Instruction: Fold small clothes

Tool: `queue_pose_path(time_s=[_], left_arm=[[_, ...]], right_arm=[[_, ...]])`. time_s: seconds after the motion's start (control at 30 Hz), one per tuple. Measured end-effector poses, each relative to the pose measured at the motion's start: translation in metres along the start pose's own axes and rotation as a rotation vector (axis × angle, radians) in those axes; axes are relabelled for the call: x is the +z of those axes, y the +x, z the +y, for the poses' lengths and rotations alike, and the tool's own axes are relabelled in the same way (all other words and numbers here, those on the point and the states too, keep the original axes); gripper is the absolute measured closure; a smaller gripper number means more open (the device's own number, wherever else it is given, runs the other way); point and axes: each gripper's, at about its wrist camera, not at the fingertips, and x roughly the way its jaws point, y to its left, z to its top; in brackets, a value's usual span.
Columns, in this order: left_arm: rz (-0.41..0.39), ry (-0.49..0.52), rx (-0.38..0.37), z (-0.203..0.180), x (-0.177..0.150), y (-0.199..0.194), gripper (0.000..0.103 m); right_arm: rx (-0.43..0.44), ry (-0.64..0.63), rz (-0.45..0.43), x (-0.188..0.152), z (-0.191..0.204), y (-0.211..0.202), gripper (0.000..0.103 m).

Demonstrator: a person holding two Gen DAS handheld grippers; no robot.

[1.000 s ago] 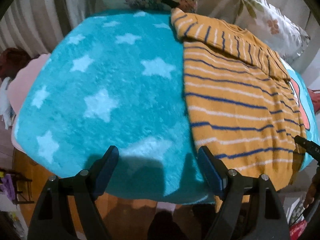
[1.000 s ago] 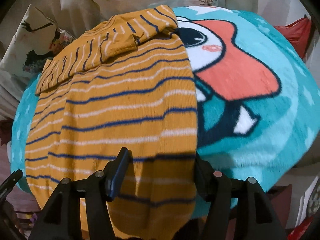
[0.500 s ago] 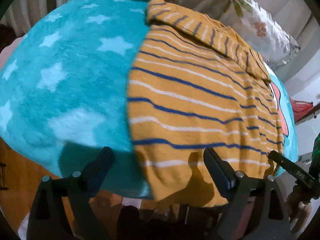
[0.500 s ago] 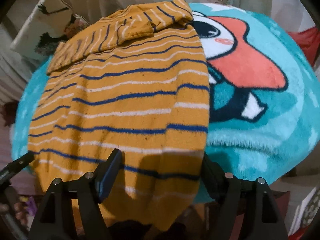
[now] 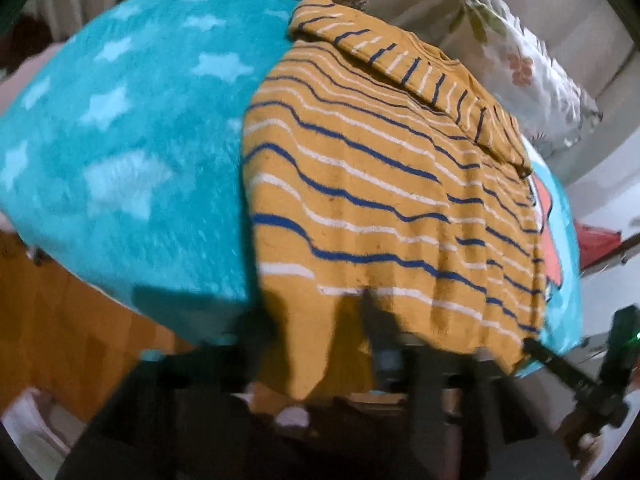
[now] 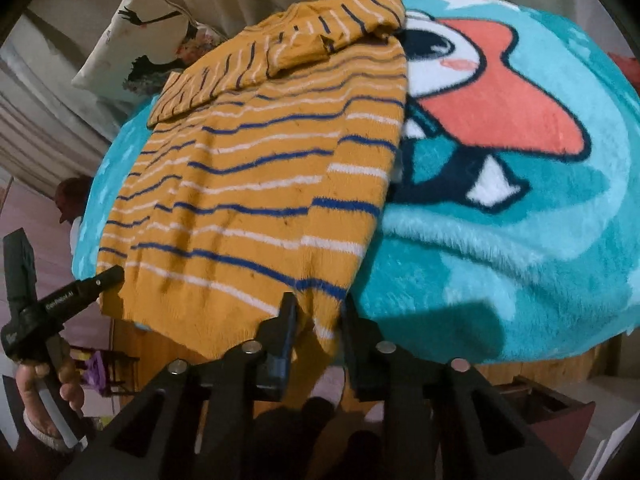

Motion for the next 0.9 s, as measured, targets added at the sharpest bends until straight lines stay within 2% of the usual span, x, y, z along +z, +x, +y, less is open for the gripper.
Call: queue_pose_path(time_s=[0.03,0.13,0.23,0.27,0.3,0.33,0.5,0.6,0.7,0.8,0.9], left_arm=[[-0.001,-0.008,-0.002,0.0,-0.002,0.001,0.04],[-0.018,0.017,0.03,-0.007,-0.005,0.005,0.041],[-0.02,0.068,0.038,-0.015,-0.006,0.006,0.094],[-0.011,0.064,0.033,-0.015,-0.005,0.007,0.095],[-0.012,0.05,0.025,-0.012,-0.004,0.006,0.095],[-0.009,0.035,0.012,-0.01,-0.003,0.005,0.095],[-0.029,-0.034,-0.101,-0.001,0.014,-0.019,0.095],[-0.042,-0.055,-0.177,0.001,0.039,-0.028,0.095],[-0.057,-0.057,-0.231,-0.005,0.081,-0.029,0.095],[-0.055,-0.063,-0.256,-0.018,0.143,-0.013,0.095],[-0.07,-0.002,-0.224,-0.044,0.203,0.014,0.095]], right_arm=[[0.004,-0.002,0.005,-0.001,-0.001,0.002,0.07],[0.019,-0.018,0.003,-0.002,0.0,0.004,0.069],[0.014,-0.061,0.001,-0.002,0.004,0.005,0.068],[0.011,-0.071,0.001,-0.002,0.006,0.005,0.07],[0.016,-0.086,0.005,-0.002,0.008,0.006,0.082],[0.021,-0.097,0.012,-0.001,0.009,0.007,0.088],[0.078,-0.114,-0.001,0.013,0.018,-0.013,0.09],[0.098,-0.133,-0.038,0.032,0.035,-0.033,0.09],[0.118,-0.111,-0.089,0.073,0.048,-0.045,0.091],[0.111,-0.06,-0.15,0.14,0.052,-0.035,0.096],[0.077,-0.006,-0.194,0.21,0.055,-0.01,0.098]])
